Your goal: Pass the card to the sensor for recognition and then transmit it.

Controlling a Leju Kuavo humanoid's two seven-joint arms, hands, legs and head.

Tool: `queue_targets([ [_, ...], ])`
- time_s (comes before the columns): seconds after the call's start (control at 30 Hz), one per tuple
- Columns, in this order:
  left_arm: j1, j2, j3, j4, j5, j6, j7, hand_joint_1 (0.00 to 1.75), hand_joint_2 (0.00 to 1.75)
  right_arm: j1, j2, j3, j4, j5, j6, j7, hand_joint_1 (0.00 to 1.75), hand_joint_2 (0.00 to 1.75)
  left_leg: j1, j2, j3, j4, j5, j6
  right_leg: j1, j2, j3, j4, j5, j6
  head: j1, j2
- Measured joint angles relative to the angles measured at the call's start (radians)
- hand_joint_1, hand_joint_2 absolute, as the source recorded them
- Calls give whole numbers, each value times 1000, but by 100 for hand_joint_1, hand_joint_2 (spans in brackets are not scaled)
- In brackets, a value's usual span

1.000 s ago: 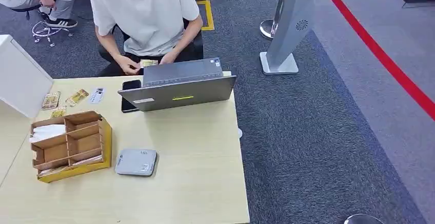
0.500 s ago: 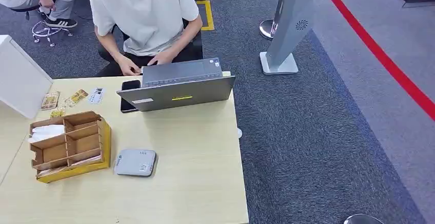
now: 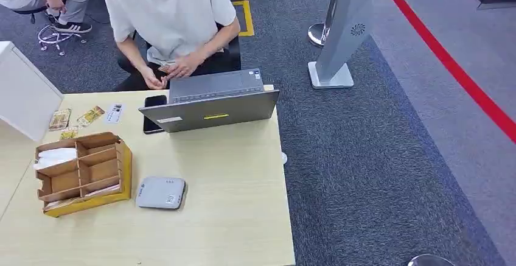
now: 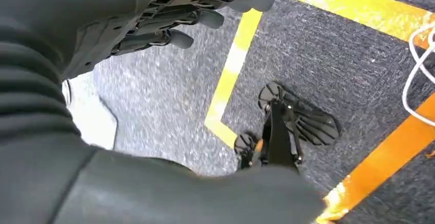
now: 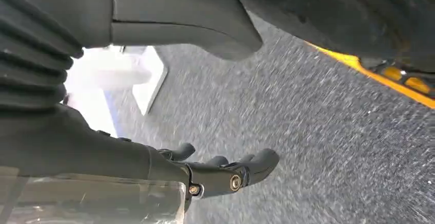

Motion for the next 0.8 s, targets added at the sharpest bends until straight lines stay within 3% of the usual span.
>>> queue_targets([
  [0.27, 37, 21, -165, -34, 14, -12, -11, 0, 0, 35, -18, 73, -37, -258, 1, -20, 0, 0, 0, 0, 0, 0, 0, 0, 0, 0, 0, 0, 0, 0, 0, 0],
  [0.3, 42, 23, -183, -38, 17, -13, -11, 7, 0, 40, -19, 82, -41, -288, 1, -22, 0, 0, 0, 0, 0, 0, 0, 0, 0, 0, 0, 0, 0, 0, 0, 0],
  [0.33, 47, 25, -204, -43, 19, -14, -12, 173, 0, 44, -21, 90, -45, -315, 1, -24, 0, 0, 0, 0, 0, 0, 0, 0, 0, 0, 0, 0, 0, 0, 0, 0],
  [0.37, 51, 27, -220, -47, 20, -15, -13, 175, 0, 47, -23, 99, -49, -344, 1, -26, 175, 0, 0, 0, 0, 0, 0, 0, 0, 0, 0, 0, 0, 0, 0, 0],
  [0.8, 111, 56, -469, -104, 45, -34, -31, 175, 0, 104, -50, 215, -105, -761, 4, -60, 175, 0, 0, 0, 0, 0, -1, 0, 0, 0, 0, 0, -1, 1, 0, 0],
])
